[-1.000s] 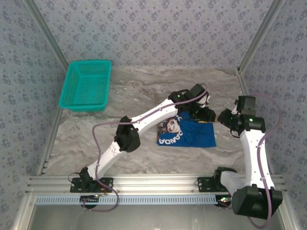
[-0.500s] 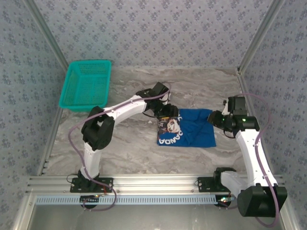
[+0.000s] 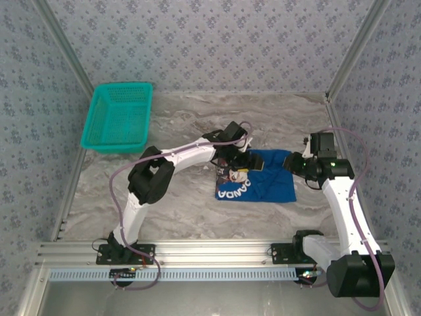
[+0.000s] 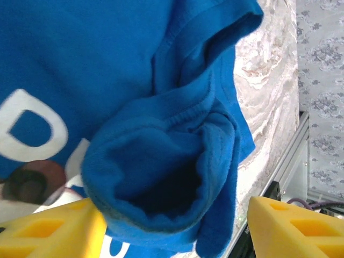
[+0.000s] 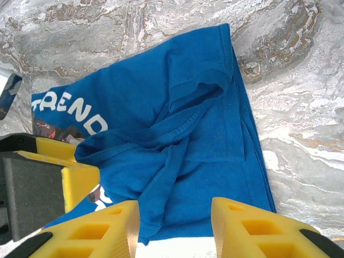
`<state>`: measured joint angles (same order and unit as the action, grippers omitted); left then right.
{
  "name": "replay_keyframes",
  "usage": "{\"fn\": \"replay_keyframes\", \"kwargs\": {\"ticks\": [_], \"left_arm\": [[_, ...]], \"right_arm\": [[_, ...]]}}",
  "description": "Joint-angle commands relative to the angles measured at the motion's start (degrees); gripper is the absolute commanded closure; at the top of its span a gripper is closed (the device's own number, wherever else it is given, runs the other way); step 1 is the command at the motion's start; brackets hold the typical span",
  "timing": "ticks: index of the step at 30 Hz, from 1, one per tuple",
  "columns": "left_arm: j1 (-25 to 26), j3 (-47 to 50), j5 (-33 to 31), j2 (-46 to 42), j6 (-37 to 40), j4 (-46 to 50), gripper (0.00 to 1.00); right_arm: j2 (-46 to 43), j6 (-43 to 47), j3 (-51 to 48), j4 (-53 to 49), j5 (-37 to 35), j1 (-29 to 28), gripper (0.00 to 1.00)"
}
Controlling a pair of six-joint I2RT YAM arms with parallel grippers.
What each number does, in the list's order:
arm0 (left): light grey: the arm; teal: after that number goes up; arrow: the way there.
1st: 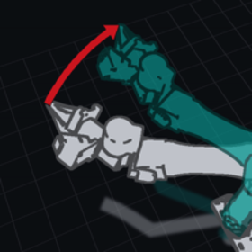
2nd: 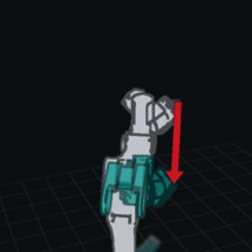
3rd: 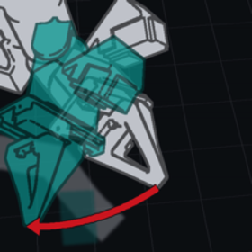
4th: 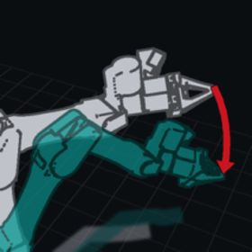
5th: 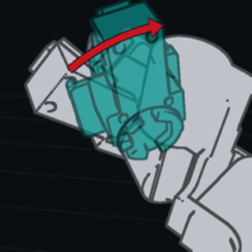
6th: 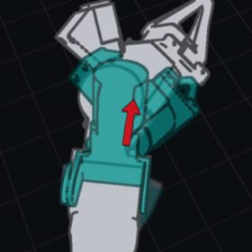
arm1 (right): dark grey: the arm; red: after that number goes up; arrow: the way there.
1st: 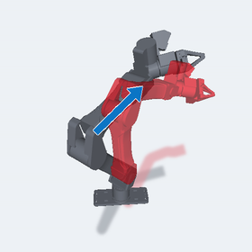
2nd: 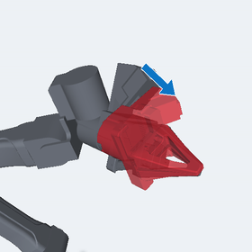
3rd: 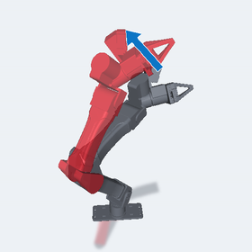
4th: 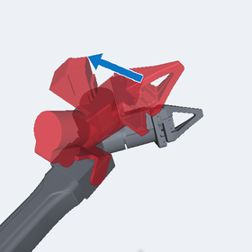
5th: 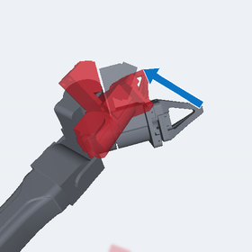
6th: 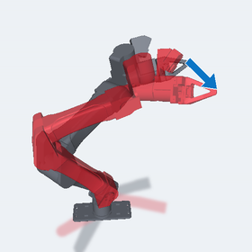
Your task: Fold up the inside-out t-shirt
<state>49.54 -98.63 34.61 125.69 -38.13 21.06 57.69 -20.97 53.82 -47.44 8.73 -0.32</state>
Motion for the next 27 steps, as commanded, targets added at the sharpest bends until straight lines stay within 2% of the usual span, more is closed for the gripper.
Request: {"fn": "replay_keyframes", "kwargs": {"ticks": [1,6,8,13,16,21,24,27], "left_arm": [[2.08,-2.88,3.53,0.19,0.52,-1.28,0.32],[4.54,-3.04,6.33,0.03,-1.37,-5.07,0.33],[6.08,-4.71,9.68,1.80,-3.12,-7.99,0.33],[10.75,-17.04,15.20,8.23,-2.32,-4.77,0.33],[11.37,-20.36,17.98,9.00,1.21,-1.12,0.31],[10.39,-17.16,15.51,3.92,9.92,6.47,0.31],[8.91,-11.64,10.57,-0.85,13.43,9.84,0.31],[5.18,-2.12,3.85,-7.60,12.88,9.78,0.31]], "right_arm": [[-0.37,1.67,1.81,-2.00,-1.88,-0.05,0.58],[-1.50,2.39,3.97,-5.09,-3.49,2.72,0.59],[-2.18,2.13,4.70,-5.72,-4.36,4.51,0.59],[-4.48,1.32,6.60,-6.18,-5.04,9.47,0.59],[-5.21,0.64,6.24,-5.46,-5.65,10.33,0.59],[-4.78,0.06,4.07,-4.33,-4.22,10.48,0.59],[-4.71,-0.17,3.42,-3.92,-3.65,10.53,0.58],[-4.61,-0.30,2.86,-3.65,-2.28,10.46,0.58]]}}
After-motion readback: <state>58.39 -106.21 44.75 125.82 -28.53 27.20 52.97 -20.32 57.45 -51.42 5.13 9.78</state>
